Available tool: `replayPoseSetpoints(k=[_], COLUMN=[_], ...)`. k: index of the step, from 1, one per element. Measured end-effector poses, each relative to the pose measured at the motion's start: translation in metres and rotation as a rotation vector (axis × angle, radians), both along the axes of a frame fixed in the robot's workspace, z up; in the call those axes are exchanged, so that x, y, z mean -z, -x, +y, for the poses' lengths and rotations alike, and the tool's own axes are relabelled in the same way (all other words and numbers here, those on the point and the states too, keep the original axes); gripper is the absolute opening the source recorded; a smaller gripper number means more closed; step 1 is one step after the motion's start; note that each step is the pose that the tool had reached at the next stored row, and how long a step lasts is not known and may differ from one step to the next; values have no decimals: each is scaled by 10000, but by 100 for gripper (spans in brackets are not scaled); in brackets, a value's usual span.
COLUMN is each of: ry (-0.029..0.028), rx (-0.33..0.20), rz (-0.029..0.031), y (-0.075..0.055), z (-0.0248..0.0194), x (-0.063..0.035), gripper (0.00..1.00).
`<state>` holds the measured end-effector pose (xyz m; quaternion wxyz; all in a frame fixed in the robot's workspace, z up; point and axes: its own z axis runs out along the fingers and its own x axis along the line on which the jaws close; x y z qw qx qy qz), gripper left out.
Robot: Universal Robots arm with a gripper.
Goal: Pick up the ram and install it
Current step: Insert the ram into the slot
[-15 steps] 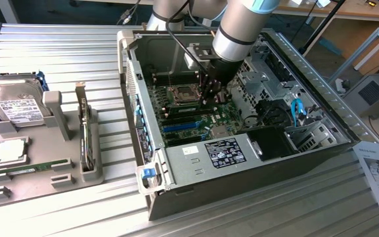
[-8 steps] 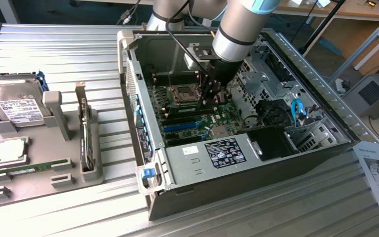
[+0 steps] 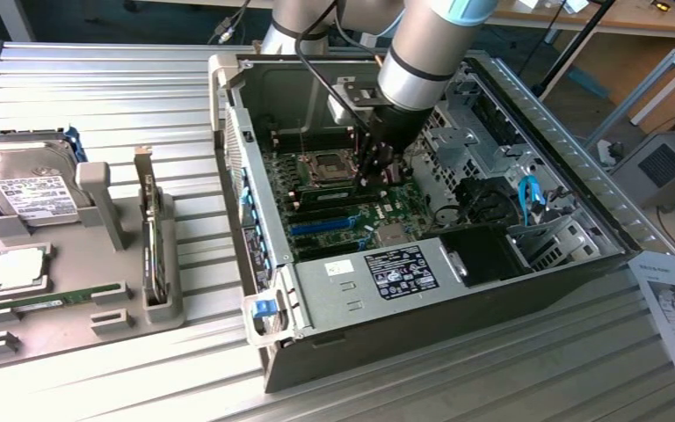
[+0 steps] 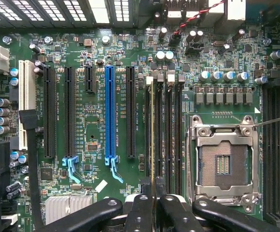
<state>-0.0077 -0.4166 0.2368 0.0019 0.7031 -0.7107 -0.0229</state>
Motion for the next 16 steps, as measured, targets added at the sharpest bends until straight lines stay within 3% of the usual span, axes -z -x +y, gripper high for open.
replayPoseSetpoints(k=[16], ry=[1], rx=[-2], rz=[0], y=[0], z=[0], x=[-12], gripper=[12])
